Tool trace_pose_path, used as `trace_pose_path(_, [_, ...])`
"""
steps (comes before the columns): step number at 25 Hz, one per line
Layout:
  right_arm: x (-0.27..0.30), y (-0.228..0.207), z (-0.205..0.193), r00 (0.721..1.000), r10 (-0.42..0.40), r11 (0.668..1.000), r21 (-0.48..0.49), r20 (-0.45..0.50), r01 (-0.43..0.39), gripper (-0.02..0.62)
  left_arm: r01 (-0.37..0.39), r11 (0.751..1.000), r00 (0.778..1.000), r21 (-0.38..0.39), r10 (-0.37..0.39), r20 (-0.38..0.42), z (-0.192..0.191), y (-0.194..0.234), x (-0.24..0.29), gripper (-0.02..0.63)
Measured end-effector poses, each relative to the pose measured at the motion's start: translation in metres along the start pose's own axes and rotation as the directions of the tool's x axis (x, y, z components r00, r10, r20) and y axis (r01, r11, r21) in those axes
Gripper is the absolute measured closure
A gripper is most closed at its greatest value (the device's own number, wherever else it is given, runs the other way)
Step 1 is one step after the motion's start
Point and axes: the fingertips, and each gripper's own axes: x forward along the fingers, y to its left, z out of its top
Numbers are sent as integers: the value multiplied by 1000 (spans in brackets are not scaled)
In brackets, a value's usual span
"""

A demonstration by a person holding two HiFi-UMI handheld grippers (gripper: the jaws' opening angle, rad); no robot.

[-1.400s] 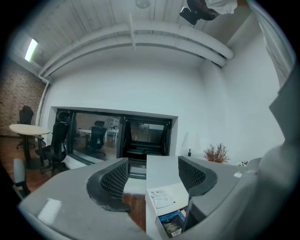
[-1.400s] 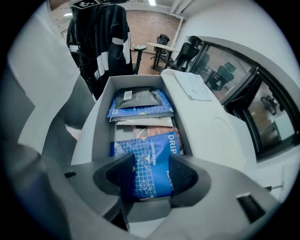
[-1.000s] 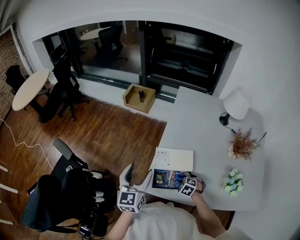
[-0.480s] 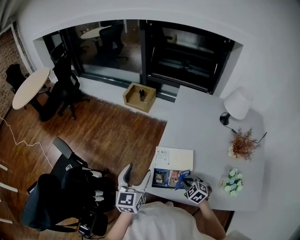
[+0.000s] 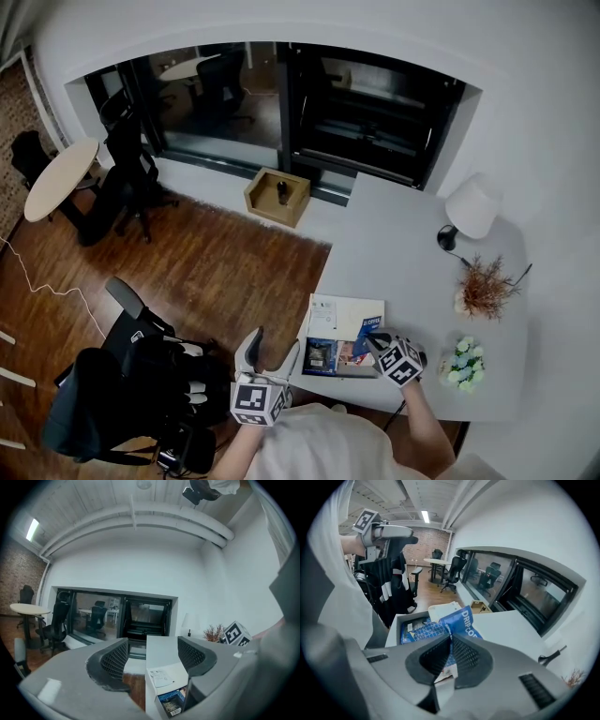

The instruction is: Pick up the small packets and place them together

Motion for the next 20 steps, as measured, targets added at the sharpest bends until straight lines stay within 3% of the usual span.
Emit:
trace_pose_path(9, [76, -35, -24, 978, 72, 996, -34, -195, -80, 592, -20, 1000, 1000, 6, 20, 6, 4, 2, -8, 284])
trace_pose_path(12, [81, -40, -32, 977, 26, 999, -34, -213, -34, 594, -37, 999, 999, 1, 37, 6, 3, 6, -14, 284])
trace_pose_path(14, [73, -51, -21, 988, -40, 999, 10, -148, 42, 593, -44, 999, 999, -1, 44, 6, 2, 9, -17, 284])
trace_pose_path(15, [67, -56, -12, 993, -71, 995, 59, -93, 76, 561, -47, 999, 999, -3, 47, 7, 2, 10, -18, 287])
trace_pose_path(17, [45, -65, 12, 991, -115, 976, 196, 73, 99, 560, -48, 999, 999, -9, 48, 8, 1, 11, -18, 287])
trace_pose_path(19, [11, -71, 43, 942, -169, 937, 342, 291, 63, 555, -43, 999, 999, -10, 43, 8, 0, 10, -16, 288])
trace_pose_path(20, [-10, -74, 58, 893, -211, 912, 408, 396, 34, 554, -37, 999, 999, -8, 37, 7, 0, 9, -15, 287])
